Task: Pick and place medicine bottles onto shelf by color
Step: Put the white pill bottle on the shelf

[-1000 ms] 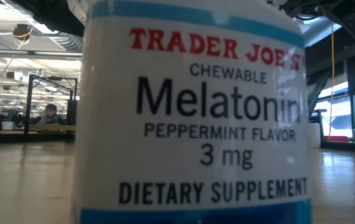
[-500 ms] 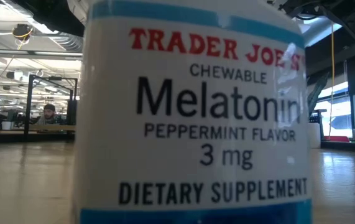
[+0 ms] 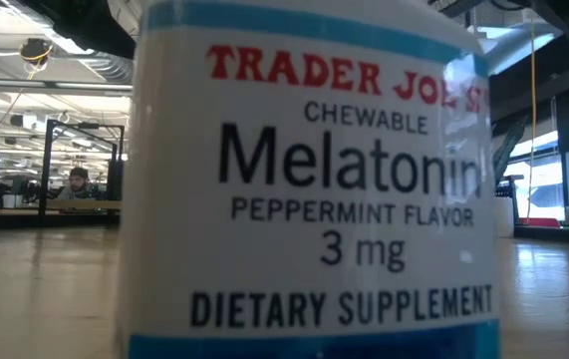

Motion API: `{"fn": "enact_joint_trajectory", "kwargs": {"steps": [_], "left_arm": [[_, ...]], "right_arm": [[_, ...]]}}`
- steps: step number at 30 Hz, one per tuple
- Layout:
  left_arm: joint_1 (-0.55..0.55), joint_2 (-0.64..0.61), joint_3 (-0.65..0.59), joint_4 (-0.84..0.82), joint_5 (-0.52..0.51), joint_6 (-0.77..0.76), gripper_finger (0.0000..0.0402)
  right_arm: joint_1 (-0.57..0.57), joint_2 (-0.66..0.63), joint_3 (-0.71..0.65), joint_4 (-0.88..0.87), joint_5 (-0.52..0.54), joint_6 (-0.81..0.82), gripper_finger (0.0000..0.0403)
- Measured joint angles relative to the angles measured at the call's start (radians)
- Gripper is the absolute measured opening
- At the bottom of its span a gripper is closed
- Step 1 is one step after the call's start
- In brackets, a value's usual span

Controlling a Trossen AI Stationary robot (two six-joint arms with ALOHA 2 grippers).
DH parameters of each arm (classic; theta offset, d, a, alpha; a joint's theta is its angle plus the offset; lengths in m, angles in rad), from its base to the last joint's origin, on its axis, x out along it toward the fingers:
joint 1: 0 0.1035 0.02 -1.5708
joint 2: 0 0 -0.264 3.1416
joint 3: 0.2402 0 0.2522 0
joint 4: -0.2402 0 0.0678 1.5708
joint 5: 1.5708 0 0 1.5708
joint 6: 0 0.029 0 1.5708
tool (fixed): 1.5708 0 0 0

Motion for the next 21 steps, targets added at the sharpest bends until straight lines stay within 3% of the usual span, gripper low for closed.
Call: {"fn": "enact_joint_trajectory", "kwargs": {"steps": [12, 17, 21], "left_arm": [[0.0, 0.0, 0.0, -0.001, -0.03, 0.052, 0.0], [0.0, 0.0, 0.0, -0.001, -0.03, 0.052, 0.0], [0.0, 0.0, 0.0, -0.001, -0.03, 0.052, 0.0]], "right_arm": [[0.189, -0.076, 0.317, -0.126, 0.045, -0.001, 0.0181], [0.289, -0.076, 0.443, -0.105, 0.044, -0.076, 0.0177], [0.351, -0.076, 0.468, -0.051, 0.006, -0.097, 0.0178]]}}
